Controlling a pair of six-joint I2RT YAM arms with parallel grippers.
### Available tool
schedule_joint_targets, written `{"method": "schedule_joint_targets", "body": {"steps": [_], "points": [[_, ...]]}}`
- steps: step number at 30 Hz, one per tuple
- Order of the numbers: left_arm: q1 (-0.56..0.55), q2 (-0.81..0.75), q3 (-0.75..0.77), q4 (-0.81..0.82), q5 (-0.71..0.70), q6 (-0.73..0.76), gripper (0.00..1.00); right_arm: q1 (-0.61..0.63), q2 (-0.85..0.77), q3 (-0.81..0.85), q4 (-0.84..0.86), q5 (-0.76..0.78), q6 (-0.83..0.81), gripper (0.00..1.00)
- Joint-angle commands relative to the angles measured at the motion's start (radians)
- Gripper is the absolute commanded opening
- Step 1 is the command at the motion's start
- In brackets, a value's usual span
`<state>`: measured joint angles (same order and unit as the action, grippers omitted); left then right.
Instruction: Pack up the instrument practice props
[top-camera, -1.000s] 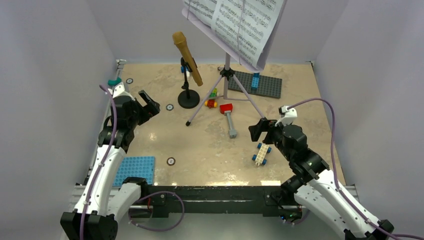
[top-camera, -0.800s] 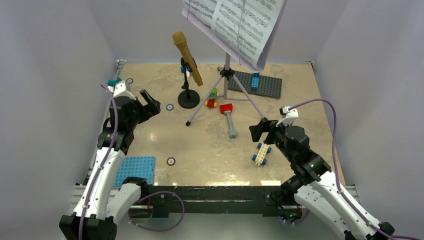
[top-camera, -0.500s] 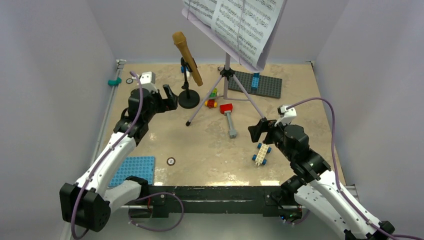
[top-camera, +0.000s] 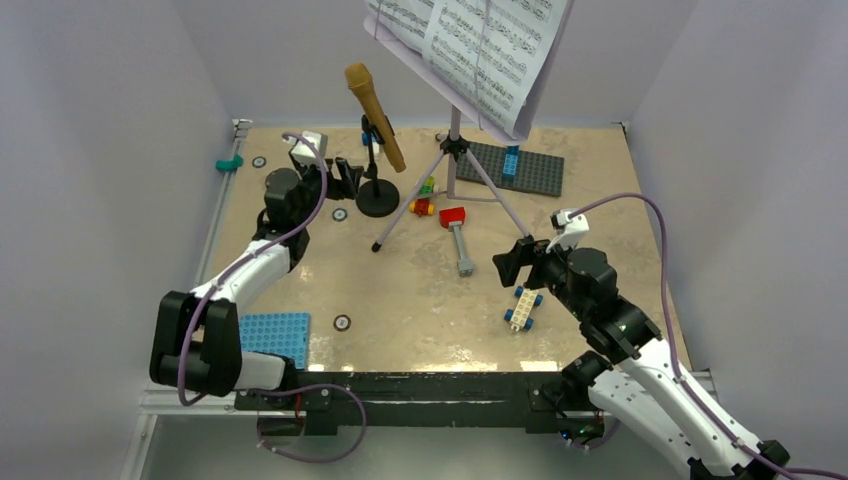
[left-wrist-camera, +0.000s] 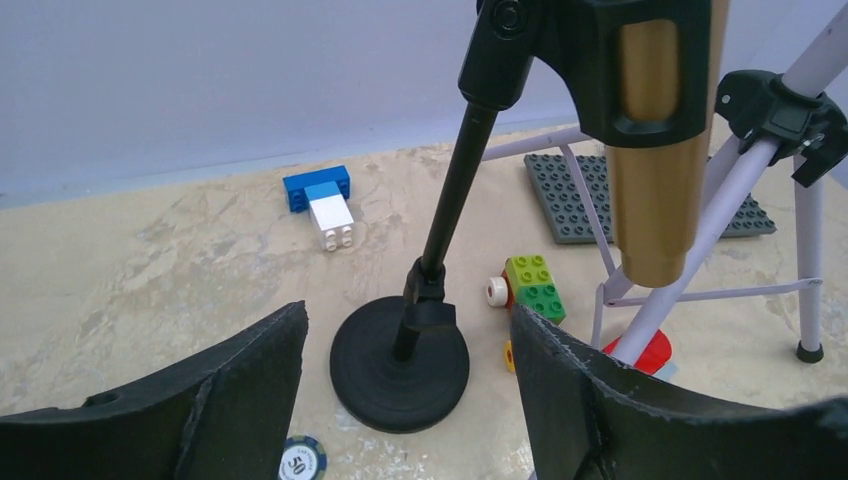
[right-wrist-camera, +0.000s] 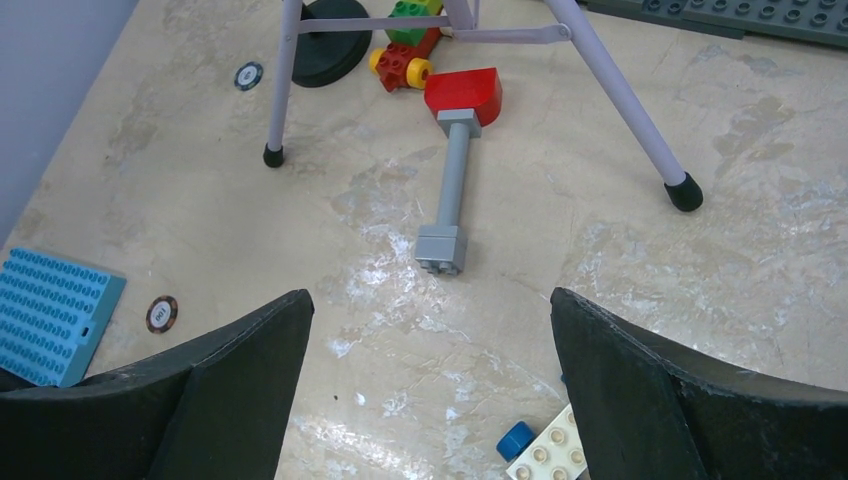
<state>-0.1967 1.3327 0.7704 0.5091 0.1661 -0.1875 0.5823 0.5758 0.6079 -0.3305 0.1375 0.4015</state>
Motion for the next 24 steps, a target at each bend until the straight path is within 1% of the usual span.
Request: {"method": "schedule_joint_targets", "body": {"steps": [1, 2, 9, 16, 20, 24], "points": [[0.034, 0.064, 0.002, 0.260, 0.163, -0.002, 0.75, 0.002, -0.009, 0.042, 0.013, -0.033, 0.000, 0.93], [0.037, 0.089, 0.012, 0.290, 0.185, -0.006, 0.74, 0.002, -0.012, 0.042, 0.011, -0.038, 0.004, 0.93], [0.037, 0.194, 0.082, 0.352, 0.288, -0.018, 0.69, 0.002, -0.042, 0.040, -0.013, -0.035, 0.008, 0.93], [0.037, 0.294, 0.161, 0.372, 0.284, 0.008, 0.64, 0.002, -0.044, 0.033, -0.005, -0.033, 0.007, 0.93], [0.037, 0.339, 0.209, 0.349, 0.288, 0.049, 0.61, 0.002, -0.029, 0.030, 0.001, -0.032, 0.007, 0.93], [0.037, 0.379, 0.255, 0.349, 0.290, 0.058, 0.58, 0.002, -0.013, 0.034, 0.016, -0.030, 0.005, 0.93]]}}
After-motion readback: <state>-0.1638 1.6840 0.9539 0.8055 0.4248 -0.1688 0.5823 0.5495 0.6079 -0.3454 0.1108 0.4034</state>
